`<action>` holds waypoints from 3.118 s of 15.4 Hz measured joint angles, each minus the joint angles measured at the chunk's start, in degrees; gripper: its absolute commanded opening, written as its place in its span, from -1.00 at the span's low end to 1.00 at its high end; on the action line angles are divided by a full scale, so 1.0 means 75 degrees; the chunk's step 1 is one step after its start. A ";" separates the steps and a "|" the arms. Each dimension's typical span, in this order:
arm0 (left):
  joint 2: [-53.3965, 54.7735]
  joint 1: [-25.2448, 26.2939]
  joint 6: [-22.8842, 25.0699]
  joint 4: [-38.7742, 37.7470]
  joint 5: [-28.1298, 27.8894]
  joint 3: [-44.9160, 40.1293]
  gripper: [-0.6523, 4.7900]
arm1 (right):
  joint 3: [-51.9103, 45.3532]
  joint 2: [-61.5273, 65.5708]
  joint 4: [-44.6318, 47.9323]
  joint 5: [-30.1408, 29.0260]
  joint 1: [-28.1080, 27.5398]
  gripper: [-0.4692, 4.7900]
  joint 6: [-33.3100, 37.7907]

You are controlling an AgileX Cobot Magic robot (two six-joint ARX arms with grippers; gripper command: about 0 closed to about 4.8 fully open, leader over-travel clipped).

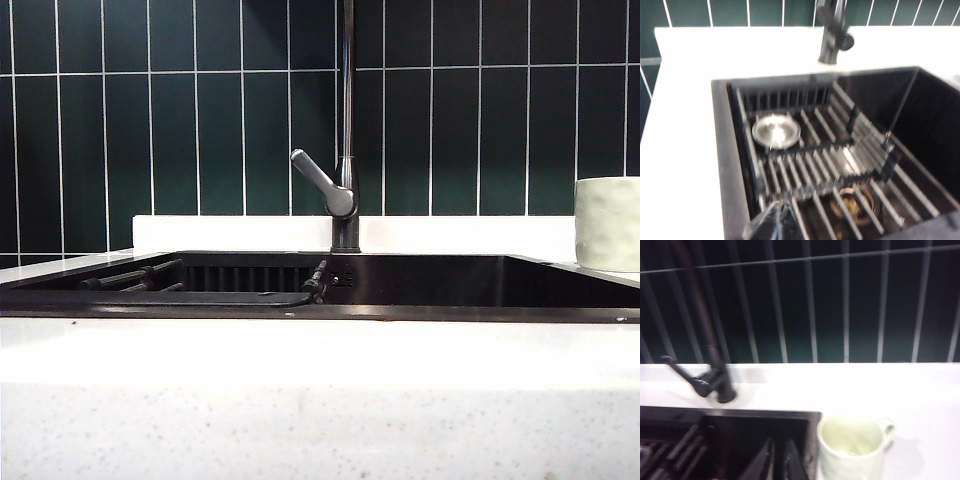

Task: Pick up the mug next to the sink, go to the faucet to get some water, pour the water into the sink, and finally put the mug back to its place.

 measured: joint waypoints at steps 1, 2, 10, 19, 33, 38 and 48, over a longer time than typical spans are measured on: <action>0.0000 0.0000 -0.0003 0.0041 0.0000 -0.0082 -0.78 | -0.0085 -0.0195 -0.0012 0.0000 0.0093 -0.67 -0.0017; 0.0000 0.0000 -0.0006 0.0230 -0.0003 -0.0221 -0.78 | -0.0399 -0.0554 -0.0020 0.0003 0.0239 -0.67 -0.0035; 0.0000 0.0000 -0.0017 0.1378 -0.0539 -0.1262 -0.78 | -0.2652 -0.1247 -0.0157 0.0350 0.0315 -0.67 -0.0038; 0.0003 0.0003 -0.0714 0.1778 -0.0924 -0.1804 -0.78 | -0.3077 -0.1265 0.0708 0.1562 0.0323 -0.83 -0.0382; -0.0006 0.0003 -0.0734 0.2124 -0.1029 -0.1801 -0.78 | -0.3733 -0.1964 0.1751 0.1536 0.0323 -0.83 -0.0667; -0.0353 -0.0003 -0.0737 0.2212 -0.0982 -0.1795 -0.78 | -0.3733 -0.2789 0.0988 0.1536 0.0358 -0.83 -0.0662; -0.1556 0.0003 -0.0595 0.1244 -0.0906 -0.1778 -0.78 | -0.3733 -0.2801 0.0248 0.1533 0.1571 -0.82 -0.0664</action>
